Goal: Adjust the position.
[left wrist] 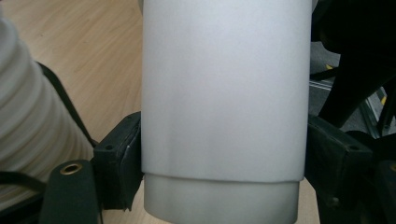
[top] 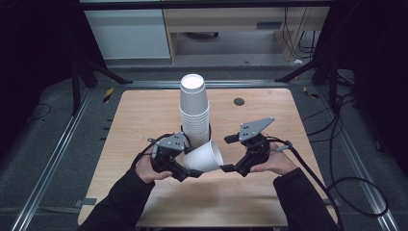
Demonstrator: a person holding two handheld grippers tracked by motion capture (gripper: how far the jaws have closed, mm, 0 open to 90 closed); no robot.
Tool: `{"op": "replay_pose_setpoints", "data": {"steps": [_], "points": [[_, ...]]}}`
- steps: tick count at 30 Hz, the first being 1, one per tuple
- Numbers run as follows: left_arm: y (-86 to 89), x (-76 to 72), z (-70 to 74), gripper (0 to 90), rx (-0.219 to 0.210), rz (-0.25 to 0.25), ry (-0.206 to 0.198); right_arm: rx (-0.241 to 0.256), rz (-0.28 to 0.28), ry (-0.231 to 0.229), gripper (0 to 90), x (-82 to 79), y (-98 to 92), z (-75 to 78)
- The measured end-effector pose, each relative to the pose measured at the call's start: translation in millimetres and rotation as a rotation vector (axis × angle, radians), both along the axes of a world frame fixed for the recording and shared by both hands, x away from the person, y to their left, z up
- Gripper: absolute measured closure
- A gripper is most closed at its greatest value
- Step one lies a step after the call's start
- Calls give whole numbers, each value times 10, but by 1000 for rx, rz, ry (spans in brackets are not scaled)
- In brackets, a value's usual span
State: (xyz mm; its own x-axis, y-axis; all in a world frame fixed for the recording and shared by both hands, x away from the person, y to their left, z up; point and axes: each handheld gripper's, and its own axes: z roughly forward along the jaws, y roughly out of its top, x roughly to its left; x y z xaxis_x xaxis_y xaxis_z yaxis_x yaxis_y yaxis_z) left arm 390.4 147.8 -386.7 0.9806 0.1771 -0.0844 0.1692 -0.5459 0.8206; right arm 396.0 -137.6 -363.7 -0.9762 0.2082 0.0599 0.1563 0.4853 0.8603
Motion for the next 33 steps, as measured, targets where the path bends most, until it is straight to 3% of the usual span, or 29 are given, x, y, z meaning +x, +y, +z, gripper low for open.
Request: {"op": "replay_pose_setpoints", "data": {"steps": [1, 2, 6, 15, 19, 23, 33], "points": [[23, -5, 4, 220, -7, -4, 2, 0, 0, 0, 30, 0, 0, 0], [59, -24, 12, 219, -20, 1, -1, 32, -25, 5, 28, -9, -49, -2], [67, -42, 14, 219, -28, 6, -15, 91, -40, 27, 30, -34, -98, -42], [-15, -40, 14, 218, -33, 3, -35, 86, -40, 50, 25, -52, -41, -116], [-64, -48, 11, 218, -30, 1, -47, 121, -39, 71, 22, -38, -26, -117], [-98, -45, 16, 219, -48, -1, -37, 124, -41, 81, 28, -29, -5, -131], [-201, -61, 20, 219, -35, -28, -56, 118, -19, 99, 27, -15, 68, -176]]}}
